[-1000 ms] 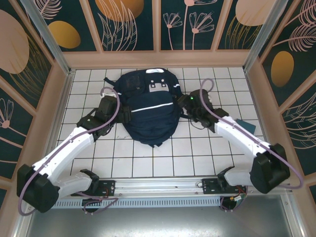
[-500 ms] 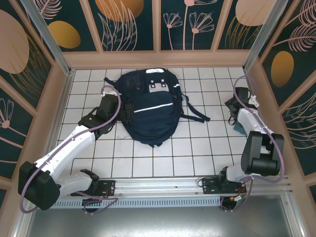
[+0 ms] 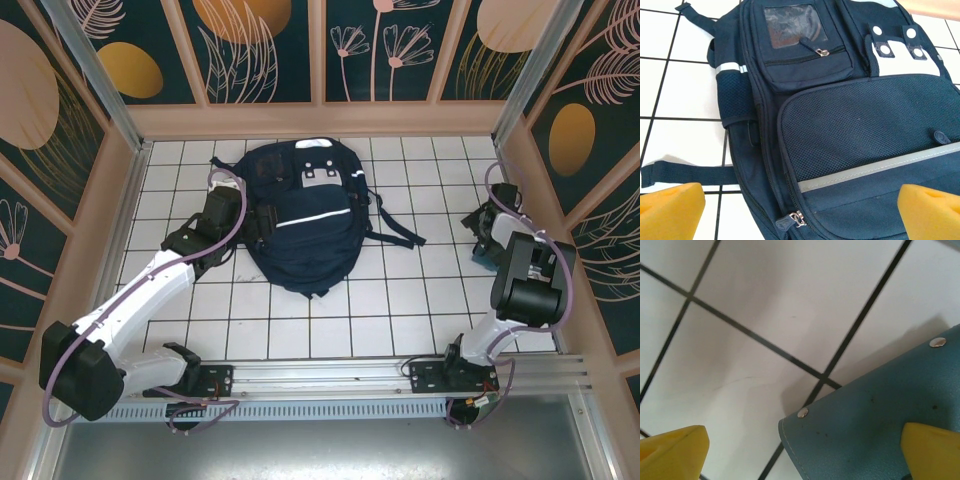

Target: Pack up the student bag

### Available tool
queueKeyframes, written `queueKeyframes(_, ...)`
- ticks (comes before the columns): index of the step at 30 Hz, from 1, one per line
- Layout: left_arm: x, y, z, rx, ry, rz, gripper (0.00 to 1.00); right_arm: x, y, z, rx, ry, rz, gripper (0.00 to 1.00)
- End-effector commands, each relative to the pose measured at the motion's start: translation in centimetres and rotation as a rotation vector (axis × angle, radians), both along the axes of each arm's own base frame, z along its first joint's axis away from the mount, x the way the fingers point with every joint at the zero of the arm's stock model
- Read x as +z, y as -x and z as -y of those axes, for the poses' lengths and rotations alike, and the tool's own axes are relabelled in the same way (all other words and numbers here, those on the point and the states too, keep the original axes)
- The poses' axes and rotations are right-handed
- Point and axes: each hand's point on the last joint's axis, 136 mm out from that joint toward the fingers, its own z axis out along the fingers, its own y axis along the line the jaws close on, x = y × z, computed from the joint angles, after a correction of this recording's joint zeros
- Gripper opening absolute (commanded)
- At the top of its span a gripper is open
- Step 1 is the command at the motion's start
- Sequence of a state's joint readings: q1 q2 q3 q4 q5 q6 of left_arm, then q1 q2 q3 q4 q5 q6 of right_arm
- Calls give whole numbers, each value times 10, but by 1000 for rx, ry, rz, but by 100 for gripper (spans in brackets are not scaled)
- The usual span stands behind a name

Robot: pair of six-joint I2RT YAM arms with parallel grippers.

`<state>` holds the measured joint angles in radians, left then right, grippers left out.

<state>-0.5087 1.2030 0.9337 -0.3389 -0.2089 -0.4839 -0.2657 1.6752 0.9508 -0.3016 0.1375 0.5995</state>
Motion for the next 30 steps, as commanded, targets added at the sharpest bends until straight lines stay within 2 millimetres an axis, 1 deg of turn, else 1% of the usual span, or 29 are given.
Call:
queueKeyframes(1,17,-10,10,-32,37,46,99,-9,-4,-50,134,-126,18,98)
queueKeyframes(4,18,-11,15,-62,47,49,98,-12,0,-97,242,-151,-2,98)
queueKeyframes(5,17,-11,16,-67,48,49,99,-13,3,-109,264,-161,-15,98)
queueKeyframes(9,18,-13,20,-78,56,53,98,-17,25,-166,357,-239,-48,96)
queueKeyframes(11,16,-14,21,-81,59,49,98,-12,32,-185,396,-248,-49,96)
queueKeyframes(12,16,-14,22,-84,62,48,98,-6,32,-189,406,-239,-39,96)
queueKeyframes(13,16,-14,23,-85,65,47,98,3,28,-188,408,-225,-18,95)
queueKeyframes(14,16,-14,24,-90,66,49,99,14,23,-184,399,-195,4,95)
queueKeyframes(15,16,-14,25,-94,68,51,98,26,16,-177,386,-150,31,95)
queueKeyframes(17,15,-16,25,-96,67,52,99,45,2,-172,395,-98,72,95)
queueKeyframes(18,14,-16,26,-100,67,50,98,52,-6,-171,406,-81,85,95)
queueKeyframes(19,13,-16,27,-104,69,46,99,55,-12,-171,417,-67,88,95)
queueKeyframes(20,13,-16,28,-106,73,44,99,54,-19,-170,427,-53,87,96)
queueKeyframes(22,15,-16,30,-112,86,49,99,44,-29,-169,449,-56,52,96)
queueKeyframes(24,14,-16,33,-118,101,46,99,28,-35,-165,454,-41,-5,99)
queueKeyframes(28,12,-16,36,-129,113,38,98,10,-34,-166,471,-43,-63,99)
queueKeyframes(30,10,-16,37,-129,112,33,99,1,-27,-165,467,-56,-79,99)
